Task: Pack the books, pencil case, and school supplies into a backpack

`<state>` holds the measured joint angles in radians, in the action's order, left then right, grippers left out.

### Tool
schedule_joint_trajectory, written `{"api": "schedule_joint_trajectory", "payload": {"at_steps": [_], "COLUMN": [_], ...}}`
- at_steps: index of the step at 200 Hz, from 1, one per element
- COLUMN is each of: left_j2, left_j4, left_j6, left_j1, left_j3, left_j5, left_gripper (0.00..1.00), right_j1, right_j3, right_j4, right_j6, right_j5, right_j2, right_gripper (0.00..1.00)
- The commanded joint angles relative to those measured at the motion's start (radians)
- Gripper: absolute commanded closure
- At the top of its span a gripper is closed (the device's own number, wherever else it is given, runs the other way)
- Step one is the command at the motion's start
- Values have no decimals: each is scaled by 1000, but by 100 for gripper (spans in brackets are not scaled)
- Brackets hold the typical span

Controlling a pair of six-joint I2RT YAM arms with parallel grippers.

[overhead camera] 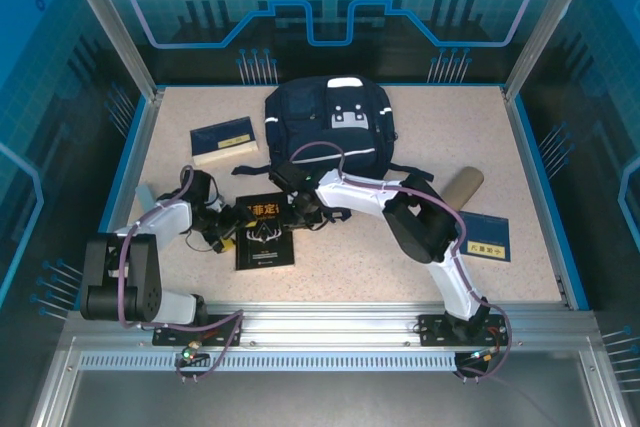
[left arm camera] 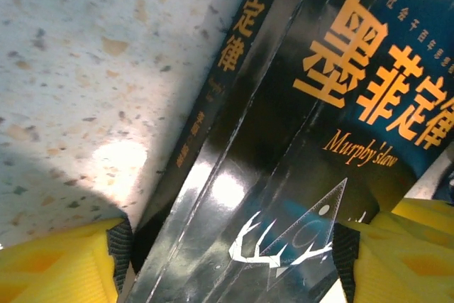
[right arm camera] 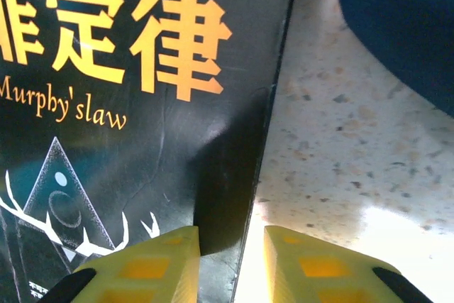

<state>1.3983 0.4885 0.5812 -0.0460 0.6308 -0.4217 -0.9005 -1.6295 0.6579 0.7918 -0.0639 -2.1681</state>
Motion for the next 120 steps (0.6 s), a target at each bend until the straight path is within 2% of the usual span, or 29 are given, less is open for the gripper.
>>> {"api": "schedule_joint_trajectory", "payload": {"at_steps": [1, 27, 88, 106, 120], "left_j2": [-23, -64, -171, -171, -171], "left_j4": [-97, -110, -161, -220, -368], "left_j6": [41, 40, 98, 150, 259], "left_j1": [19, 48, 73, 75, 76], "left_j3": [-28, -15, -33, -56, -95], "left_j5": [-249, -305, -338, -358, -420], "left_gripper": [27, 30, 33, 35, 38], "right_j1": [42, 46, 51, 54, 55], "right_j3": [53, 67, 96, 103, 112], "right_j4": [83, 57, 17, 12, 7], "right_j6": [-11, -11, 8, 11, 13], "right_j5": [62, 25, -31, -33, -36], "right_j2": [-24, -25, -30, -27, -25], "right_gripper": [70, 70, 70, 70, 70]}}
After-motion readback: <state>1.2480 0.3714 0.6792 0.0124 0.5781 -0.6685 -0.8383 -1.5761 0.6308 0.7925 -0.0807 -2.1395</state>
